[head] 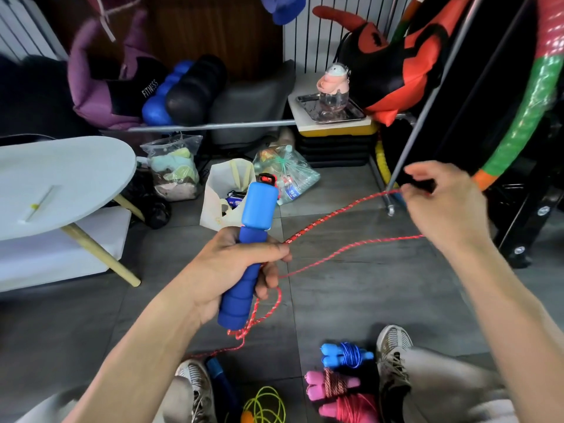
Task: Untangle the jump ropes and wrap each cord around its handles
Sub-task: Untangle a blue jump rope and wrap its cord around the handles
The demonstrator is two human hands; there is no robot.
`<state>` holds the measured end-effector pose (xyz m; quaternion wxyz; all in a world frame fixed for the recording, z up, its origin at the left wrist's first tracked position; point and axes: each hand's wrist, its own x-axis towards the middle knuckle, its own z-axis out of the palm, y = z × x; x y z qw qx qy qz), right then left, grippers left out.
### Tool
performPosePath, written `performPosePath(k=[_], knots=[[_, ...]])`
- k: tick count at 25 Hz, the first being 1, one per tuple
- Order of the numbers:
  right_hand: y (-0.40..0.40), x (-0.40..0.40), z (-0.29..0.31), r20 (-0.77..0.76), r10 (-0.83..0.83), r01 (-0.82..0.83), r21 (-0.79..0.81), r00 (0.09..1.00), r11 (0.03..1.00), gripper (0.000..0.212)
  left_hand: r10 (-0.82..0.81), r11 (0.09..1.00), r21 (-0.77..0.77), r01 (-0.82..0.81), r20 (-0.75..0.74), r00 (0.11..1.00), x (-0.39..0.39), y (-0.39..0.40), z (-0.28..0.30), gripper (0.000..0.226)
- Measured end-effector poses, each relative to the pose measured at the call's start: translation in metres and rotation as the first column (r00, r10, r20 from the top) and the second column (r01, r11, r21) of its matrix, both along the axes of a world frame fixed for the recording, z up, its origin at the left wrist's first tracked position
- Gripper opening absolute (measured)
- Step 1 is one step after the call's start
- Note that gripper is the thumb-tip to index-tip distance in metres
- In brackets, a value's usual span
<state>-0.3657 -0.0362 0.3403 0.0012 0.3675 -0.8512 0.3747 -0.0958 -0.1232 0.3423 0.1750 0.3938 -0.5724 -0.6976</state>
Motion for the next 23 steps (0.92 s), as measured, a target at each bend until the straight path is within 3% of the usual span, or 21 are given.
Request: performPosePath(k=[1,2,3,4,5,6,8,10,12,15,17,18,19,20,21,22,23], knots=[[-0.002,0.015,0.000,0.169,0.179,-0.178,-0.023,0.969,0.984,0.027,0.001,1.000,0.006,-0.001,-0.009,1.000,-0.001,0.001,0.001,0.016],[-0.003,0.038,0.002,0.421,0.378,-0.375,-0.096,0.824,0.922,0.028,0.002,1.000,0.012,-0.002,-0.021,1.000,-0.002,0.001,0.001,0.014],[-0.005,0.059,0.001,0.626,0.503,-0.527,-0.168,0.596,0.833,0.026,0.003,1.000,0.015,-0.002,-0.035,0.999,-0.004,0.002,0.001,0.013],[-0.006,0.077,0.000,0.730,0.552,-0.620,-0.225,0.404,0.751,0.023,0.005,1.000,0.011,-0.004,-0.047,0.999,-0.006,0.002,0.001,0.015],[-0.007,0.089,-0.002,0.749,0.579,-0.685,-0.237,0.324,0.689,0.018,0.008,1.000,0.006,-0.008,-0.055,0.998,-0.007,0.002,0.002,0.018],[-0.008,0.093,-0.003,0.718,0.599,-0.705,-0.215,0.355,0.676,0.011,0.012,1.000,0.002,-0.012,-0.056,0.998,-0.008,0.001,0.002,0.022],[-0.015,0.081,-0.007,0.615,0.563,-0.574,-0.210,0.552,0.792,0.012,0.008,1.000,0.007,-0.008,-0.045,0.999,-0.007,0.000,0.004,0.022],[-0.018,0.047,-0.006,0.483,0.383,-0.298,-0.245,0.788,0.923,0.018,-0.002,1.000,0.012,0.002,-0.013,1.000,-0.002,-0.002,0.004,0.019],[-0.015,0.008,-0.006,0.278,0.127,-0.048,-0.274,0.952,0.961,0.013,-0.009,1.000,0.020,0.009,0.018,1.000,0.002,-0.003,0.003,0.019],[-0.005,-0.016,-0.010,0.040,-0.121,0.126,-0.148,0.992,0.981,0.019,-0.012,0.999,0.030,0.011,0.011,1.000,0.006,-0.003,0.003,0.018],[-0.010,0.002,-0.010,0.100,0.062,-0.051,-0.110,0.993,0.993,0.042,-0.004,0.999,0.036,0.005,-0.034,0.999,0.006,-0.001,0.005,0.016],[-0.012,0.022,-0.007,0.276,0.277,-0.241,-0.157,0.920,0.958,0.051,-0.004,0.999,0.040,0.007,-0.065,0.998,0.005,0.000,0.005,0.015],[-0.013,0.043,-0.004,0.493,0.478,-0.422,-0.228,0.727,0.877,0.052,-0.005,0.999,0.046,0.009,-0.098,0.995,0.004,0.001,0.005,0.014],[-0.013,0.063,-0.003,0.656,0.584,-0.562,-0.282,0.479,0.778,0.044,-0.002,0.999,0.053,0.008,-0.122,0.993,0.002,0.001,0.005,0.014],[-0.013,0.080,-0.001,0.740,0.608,-0.673,-0.296,0.287,0.678,0.031,0.008,0.998,0.063,0.000,-0.135,0.991,0.002,0.000,0.005,0.014],[-0.011,0.091,-0.001,0.759,0.614,-0.756,-0.268,0.217,0.598,0.019,0.017,0.997,0.070,-0.007,-0.136,0.991,0.001,-0.001,0.005,0.016],[-0.010,0.096,0.000,0.737,0.629,-0.778,-0.237,0.246,0.582,0.009,0.017,0.997,0.072,-0.008,-0.131,0.991,0.001,-0.002,0.004,0.017]])
